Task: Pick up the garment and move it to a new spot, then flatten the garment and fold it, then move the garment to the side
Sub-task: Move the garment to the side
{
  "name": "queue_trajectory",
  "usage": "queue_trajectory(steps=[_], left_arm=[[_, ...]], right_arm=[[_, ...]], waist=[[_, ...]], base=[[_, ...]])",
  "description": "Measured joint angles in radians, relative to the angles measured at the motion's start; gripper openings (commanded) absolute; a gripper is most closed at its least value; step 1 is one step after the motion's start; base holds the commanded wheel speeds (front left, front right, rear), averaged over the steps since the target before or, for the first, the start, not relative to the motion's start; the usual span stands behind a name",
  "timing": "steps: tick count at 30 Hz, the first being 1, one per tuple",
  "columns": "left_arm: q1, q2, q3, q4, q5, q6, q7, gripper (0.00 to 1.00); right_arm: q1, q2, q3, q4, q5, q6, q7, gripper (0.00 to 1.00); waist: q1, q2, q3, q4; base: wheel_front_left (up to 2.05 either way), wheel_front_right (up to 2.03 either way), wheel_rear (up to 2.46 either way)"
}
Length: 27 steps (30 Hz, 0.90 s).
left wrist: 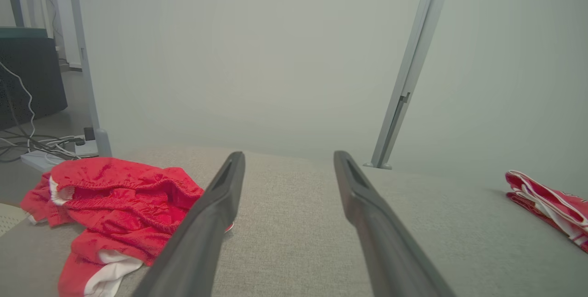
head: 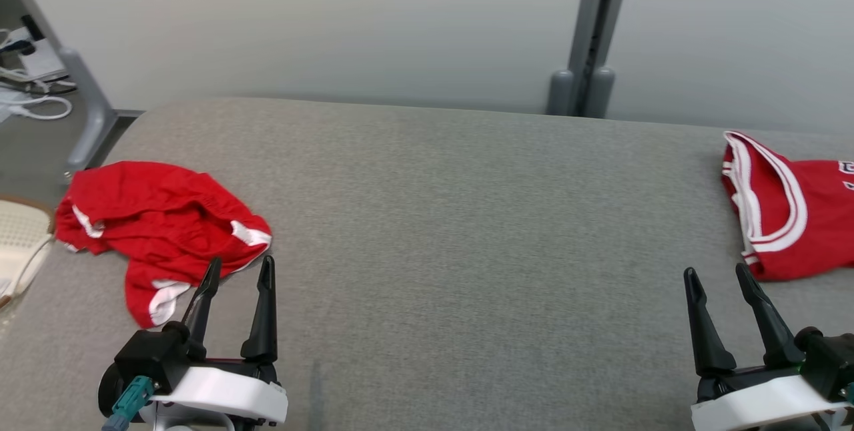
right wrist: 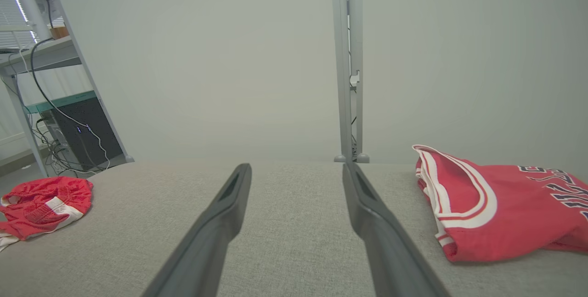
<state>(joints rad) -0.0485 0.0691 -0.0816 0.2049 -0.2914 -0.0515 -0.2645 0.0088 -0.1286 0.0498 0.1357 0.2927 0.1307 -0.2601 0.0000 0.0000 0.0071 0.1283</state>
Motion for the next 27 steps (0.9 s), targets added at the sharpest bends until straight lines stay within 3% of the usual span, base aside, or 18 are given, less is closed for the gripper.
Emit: queue_trajectory(steps=[27], left_arm=[[-0.001, -0.012, 0.028, 0.026, 0.017, -0.015, 0.000, 1.00]], right_arm=[[-0.022, 0.001, 0.058, 0.020, 0.012, 0.000, 0.000, 1.00]], waist=[[0.0000, 0.0000, -0.004, 0.293]], base=[[0.00, 0.00, 0.00]])
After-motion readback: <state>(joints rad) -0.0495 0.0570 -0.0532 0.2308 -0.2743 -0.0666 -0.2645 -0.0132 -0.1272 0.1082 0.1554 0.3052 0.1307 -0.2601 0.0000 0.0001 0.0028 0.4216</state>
